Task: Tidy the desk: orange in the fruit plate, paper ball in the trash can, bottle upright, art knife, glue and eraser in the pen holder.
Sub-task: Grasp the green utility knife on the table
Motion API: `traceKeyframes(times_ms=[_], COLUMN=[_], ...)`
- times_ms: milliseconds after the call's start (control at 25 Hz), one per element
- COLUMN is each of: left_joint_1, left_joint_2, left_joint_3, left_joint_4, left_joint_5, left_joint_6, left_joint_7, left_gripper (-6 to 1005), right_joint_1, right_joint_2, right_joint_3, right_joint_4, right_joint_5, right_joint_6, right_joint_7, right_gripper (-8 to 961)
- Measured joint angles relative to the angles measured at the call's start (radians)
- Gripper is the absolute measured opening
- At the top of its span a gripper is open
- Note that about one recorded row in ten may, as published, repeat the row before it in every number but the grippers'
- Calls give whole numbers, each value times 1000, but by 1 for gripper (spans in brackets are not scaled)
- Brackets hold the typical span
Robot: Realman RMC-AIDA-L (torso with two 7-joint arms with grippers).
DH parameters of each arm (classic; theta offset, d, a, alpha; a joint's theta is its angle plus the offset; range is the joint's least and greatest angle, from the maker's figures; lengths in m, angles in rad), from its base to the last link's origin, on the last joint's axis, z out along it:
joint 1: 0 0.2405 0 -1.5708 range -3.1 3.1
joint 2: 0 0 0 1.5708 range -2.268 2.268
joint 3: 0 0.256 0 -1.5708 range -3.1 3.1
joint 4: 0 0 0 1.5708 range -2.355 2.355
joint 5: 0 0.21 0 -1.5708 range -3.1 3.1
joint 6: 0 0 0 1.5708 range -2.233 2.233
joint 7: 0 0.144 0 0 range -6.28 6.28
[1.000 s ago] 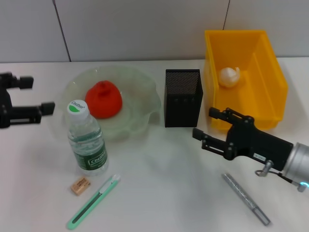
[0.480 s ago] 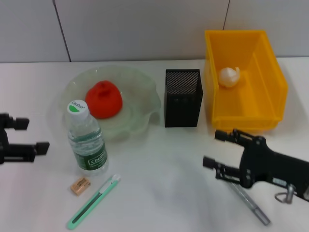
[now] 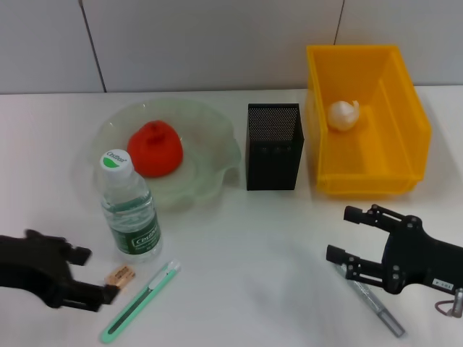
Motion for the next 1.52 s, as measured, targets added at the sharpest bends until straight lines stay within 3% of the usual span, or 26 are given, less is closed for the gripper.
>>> traceKeyframes(times_ms=[200,1520], left_joint_1=[-24,-71], left_joint_2=[0,-2], left_joint_3=[98,345], left_joint_4=[-8,-154], left_joint_5=[18,131], left_joint_6=[-57,-256], left_joint_7=[-68,-195], left_gripper=[811,811], right_joint_1=[0,-7], right_joint_2=[0,20], right_joint_3=[1,28], right_joint_4=[-2,-9], right_joint_5=[0,4], right_joint_6=[4,43], right_joint_7=[0,-7], right_gripper=[758,759])
